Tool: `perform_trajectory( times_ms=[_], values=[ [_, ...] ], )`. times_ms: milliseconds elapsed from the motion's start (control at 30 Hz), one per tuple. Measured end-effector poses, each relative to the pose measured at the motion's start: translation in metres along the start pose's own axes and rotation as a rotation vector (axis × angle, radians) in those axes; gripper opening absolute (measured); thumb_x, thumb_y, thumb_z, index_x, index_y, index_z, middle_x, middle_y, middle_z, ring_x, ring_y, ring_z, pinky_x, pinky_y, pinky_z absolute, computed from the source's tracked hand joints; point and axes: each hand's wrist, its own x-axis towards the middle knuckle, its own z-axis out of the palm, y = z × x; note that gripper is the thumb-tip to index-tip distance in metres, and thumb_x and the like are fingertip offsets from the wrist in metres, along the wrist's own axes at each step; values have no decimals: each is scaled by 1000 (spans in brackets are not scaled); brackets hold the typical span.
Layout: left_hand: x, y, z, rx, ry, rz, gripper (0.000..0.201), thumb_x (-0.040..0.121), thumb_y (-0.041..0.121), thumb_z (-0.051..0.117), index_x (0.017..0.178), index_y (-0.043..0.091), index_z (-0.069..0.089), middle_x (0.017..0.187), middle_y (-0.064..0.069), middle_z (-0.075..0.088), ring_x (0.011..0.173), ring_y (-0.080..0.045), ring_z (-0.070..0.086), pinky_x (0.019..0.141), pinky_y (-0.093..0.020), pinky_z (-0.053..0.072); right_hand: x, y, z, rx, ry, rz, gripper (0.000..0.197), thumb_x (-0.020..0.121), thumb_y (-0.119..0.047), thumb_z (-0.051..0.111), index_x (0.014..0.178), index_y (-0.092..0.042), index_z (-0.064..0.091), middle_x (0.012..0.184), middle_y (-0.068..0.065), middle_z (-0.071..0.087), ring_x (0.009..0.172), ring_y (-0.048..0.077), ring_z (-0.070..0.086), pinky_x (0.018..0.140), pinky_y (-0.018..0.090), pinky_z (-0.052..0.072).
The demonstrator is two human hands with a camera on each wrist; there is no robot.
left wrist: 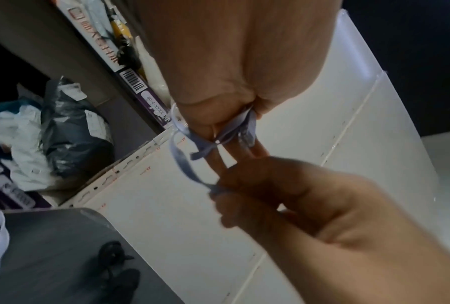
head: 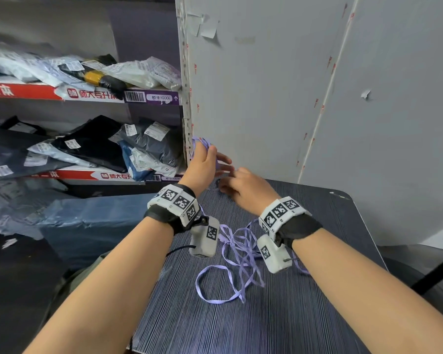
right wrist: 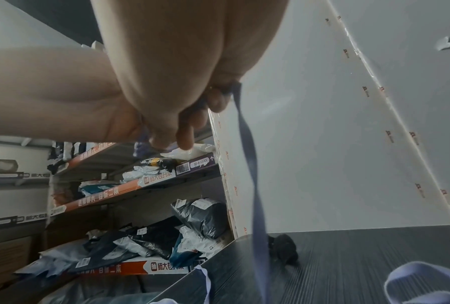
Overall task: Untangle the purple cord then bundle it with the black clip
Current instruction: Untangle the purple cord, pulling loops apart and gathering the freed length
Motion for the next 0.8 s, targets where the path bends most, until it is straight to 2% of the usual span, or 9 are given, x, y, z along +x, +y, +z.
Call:
perform_trajectory(
  times_ms=[67,167,267,367,467,567,633,700,800],
  values=[
    [0,-2,-1,101,3,8,9,104,15,23,99,8,26,82,-9,58,57,-11,63,54,-21,53,-3,3,-1,5,94,-50,19,90,-12,52,102,-7,66,99,10,62,95,31,52,75,42,48],
    [1,-6,-1,233,23,77,18,102,8,28,84,11,28,70,-5,50,47,2,53,47,-16,46,-6,6,-2,44,171,-45,19,84,-6,51,96,-4,66,83,11,60,82,31,54,67,37,46],
    [6,-15,0,400,-8,77,14,99,5,33,85,10,32,71,3,38,53,4,44,60,-16,41,-5,4,-6,146,212,33,14,86,-7,56,97,-4,64,85,11,62,81,29,57,69,35,45],
    [1,-18,2,669,-52,36,17,101,11,28,103,1,42,86,-6,43,78,-14,43,92,-31,38,-5,4,-13,206,215,173,14,86,-17,61,95,-7,60,74,2,57,71,28,55,63,31,40],
    [-4,-10,2,761,-73,35,33,101,22,31,120,-1,44,109,-21,58,100,-33,56,90,-42,41,-3,9,-16,230,98,258,22,86,-32,64,86,-10,60,61,-2,48,61,21,44,59,31,35],
    [0,-12,-3,836,-107,-10,37,101,26,32,121,-1,46,118,-24,58,110,-38,53,89,-40,41,-4,19,-13,351,-41,352,36,89,-34,60,58,-18,49,50,-2,37,49,15,33,51,30,26],
    [0,-12,-9,866,-137,-18,31,99,27,33,99,5,55,97,-21,63,95,-36,57,80,-38,42,-7,28,-11,405,-96,441,33,93,-25,54,60,-20,53,48,-2,42,45,11,36,49,27,29],
    [0,-12,-12,854,-193,-27,35,99,30,35,72,14,51,68,-9,57,70,-28,54,68,-35,38,-10,33,-11,508,-75,519,28,95,-18,49,70,-21,62,50,-4,52,47,10,49,52,23,40],
    [-4,-14,-11,726,-284,-82,50,95,53,40,64,15,48,48,4,43,46,-12,41,58,-28,33,-7,28,-12,802,47,629,31,94,-4,42,90,-21,66,54,-3,52,34,2,44,40,16,37]
  ],
)
